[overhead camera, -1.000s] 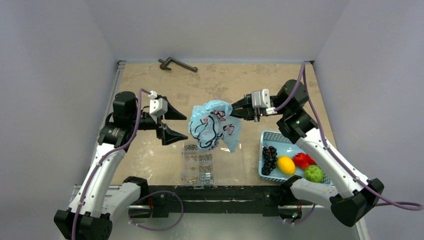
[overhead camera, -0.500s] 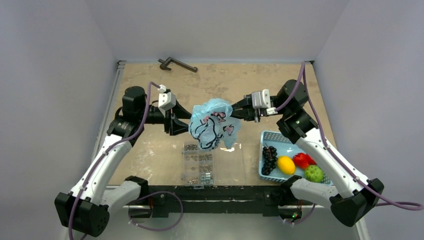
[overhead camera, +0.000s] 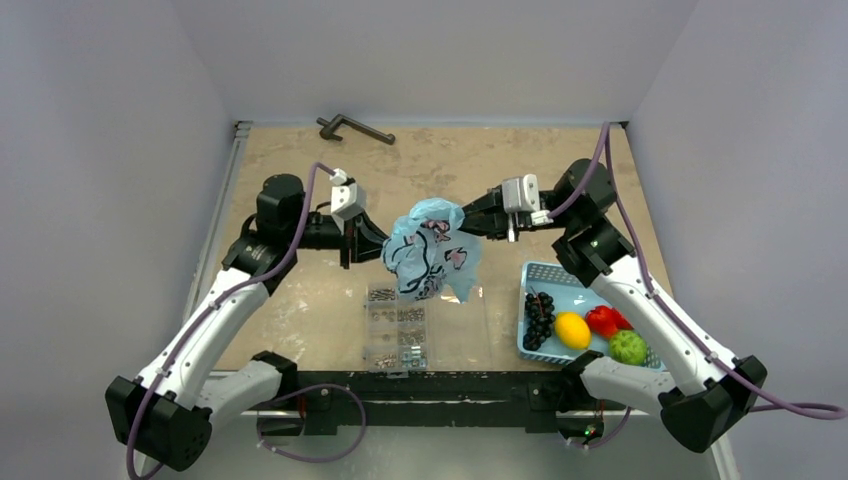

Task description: Place the fake fruits into the plastic bag and tie a complex knot

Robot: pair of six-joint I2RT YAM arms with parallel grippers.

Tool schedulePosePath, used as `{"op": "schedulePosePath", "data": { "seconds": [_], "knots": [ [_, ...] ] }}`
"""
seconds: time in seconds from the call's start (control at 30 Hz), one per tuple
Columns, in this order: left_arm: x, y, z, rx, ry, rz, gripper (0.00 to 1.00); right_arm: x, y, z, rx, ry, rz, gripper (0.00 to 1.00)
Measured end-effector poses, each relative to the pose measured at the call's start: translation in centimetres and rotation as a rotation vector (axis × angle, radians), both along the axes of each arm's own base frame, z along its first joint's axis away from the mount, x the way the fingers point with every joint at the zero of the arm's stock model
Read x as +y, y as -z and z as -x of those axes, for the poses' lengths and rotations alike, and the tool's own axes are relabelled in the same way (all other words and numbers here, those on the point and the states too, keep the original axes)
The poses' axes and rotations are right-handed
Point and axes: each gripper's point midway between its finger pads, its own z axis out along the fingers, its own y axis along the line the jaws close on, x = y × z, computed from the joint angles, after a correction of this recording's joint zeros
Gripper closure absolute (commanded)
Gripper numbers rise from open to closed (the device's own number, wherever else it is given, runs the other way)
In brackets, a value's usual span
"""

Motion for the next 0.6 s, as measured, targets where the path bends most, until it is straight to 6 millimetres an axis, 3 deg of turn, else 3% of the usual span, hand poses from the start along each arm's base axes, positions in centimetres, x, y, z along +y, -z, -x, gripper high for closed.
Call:
{"op": "schedulePosePath", "data": {
  "seconds": [0.13, 0.27, 0.4, 0.47, 0.6],
  "knots": [
    [1.1, 1.0, -0.3, 0.071, -0.07, -0.037, 1.0, -1.3, 0.8, -2.4, 0.059, 0.086, 0.033, 1.0],
    [4.9, 0.0, -1.3, 0.08, -0.236, -0.028, 1.0, -5.2, 2.6, -8.5, 0.136, 0.273, 0.1, 1.0],
    [8.2, -0.2, -2.5, 0.105, -0.384, -0.025, 1.0, -9.2, 6.3, -14.1, 0.24, 0.412, 0.19, 1.0],
    [9.0, 0.0, -3.2, 0.126, -0.421, -0.026, 1.0, -10.3, 8.1, -15.6, 0.296, 0.429, 0.238, 1.0],
    [10.0, 1.0, -4.9, 0.194, -0.471, -0.041, 1.0, -10.4, 10.2, -16.6, 0.36, 0.392, 0.3, 1.0]
  ]
}}
